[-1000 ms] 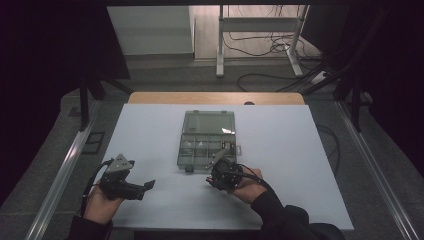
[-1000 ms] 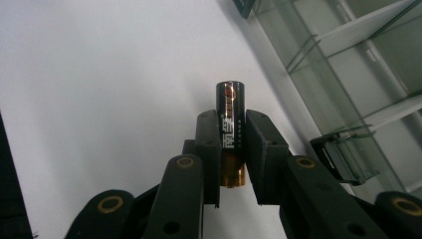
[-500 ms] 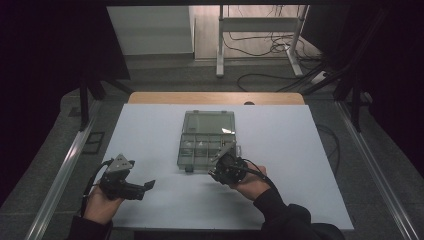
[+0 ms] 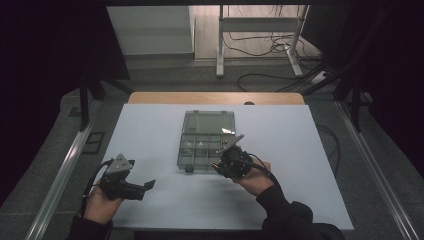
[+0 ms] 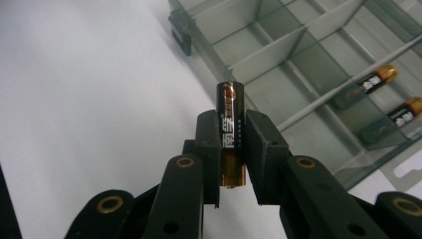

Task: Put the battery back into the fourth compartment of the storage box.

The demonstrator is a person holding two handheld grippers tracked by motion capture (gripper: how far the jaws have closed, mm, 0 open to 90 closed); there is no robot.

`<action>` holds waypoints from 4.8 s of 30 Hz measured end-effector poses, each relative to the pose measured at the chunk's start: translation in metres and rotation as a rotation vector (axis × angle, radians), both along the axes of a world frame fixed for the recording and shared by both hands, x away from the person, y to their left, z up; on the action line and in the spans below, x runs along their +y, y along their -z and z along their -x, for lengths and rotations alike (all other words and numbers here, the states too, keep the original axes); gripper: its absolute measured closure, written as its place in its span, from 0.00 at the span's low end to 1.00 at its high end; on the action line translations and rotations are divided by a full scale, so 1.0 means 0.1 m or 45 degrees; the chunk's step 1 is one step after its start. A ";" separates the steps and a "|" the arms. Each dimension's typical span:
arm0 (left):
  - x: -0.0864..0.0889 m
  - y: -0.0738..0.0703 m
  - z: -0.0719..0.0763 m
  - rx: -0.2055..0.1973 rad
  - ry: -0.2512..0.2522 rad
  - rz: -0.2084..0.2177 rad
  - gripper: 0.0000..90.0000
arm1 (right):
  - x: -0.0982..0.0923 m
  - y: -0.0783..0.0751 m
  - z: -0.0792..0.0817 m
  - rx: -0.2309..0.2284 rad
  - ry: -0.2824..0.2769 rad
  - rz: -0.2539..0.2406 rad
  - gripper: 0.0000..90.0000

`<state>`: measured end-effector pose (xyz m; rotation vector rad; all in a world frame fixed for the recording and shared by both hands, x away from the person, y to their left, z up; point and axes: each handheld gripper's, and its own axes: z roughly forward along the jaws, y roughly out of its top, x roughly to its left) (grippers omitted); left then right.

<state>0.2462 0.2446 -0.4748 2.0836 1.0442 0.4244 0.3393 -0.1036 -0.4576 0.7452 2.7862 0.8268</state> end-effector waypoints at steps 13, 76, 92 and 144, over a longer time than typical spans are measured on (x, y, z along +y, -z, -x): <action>0.00 0.00 0.00 -0.023 0.036 0.014 0.00 | -0.07 -0.05 -0.14 -0.017 0.069 -0.023 0.84; 0.03 0.00 -0.01 0.004 -0.008 0.024 0.00 | -0.13 0.19 -0.98 -0.042 0.407 -0.042 0.79; 0.03 0.00 -0.01 0.007 -0.010 0.017 0.00 | -0.18 0.04 -0.83 -0.044 0.319 -0.106 0.54; 0.05 -0.08 0.05 -0.037 -0.038 0.039 0.00 | -0.42 -0.34 -0.04 -0.206 0.170 -0.225 0.00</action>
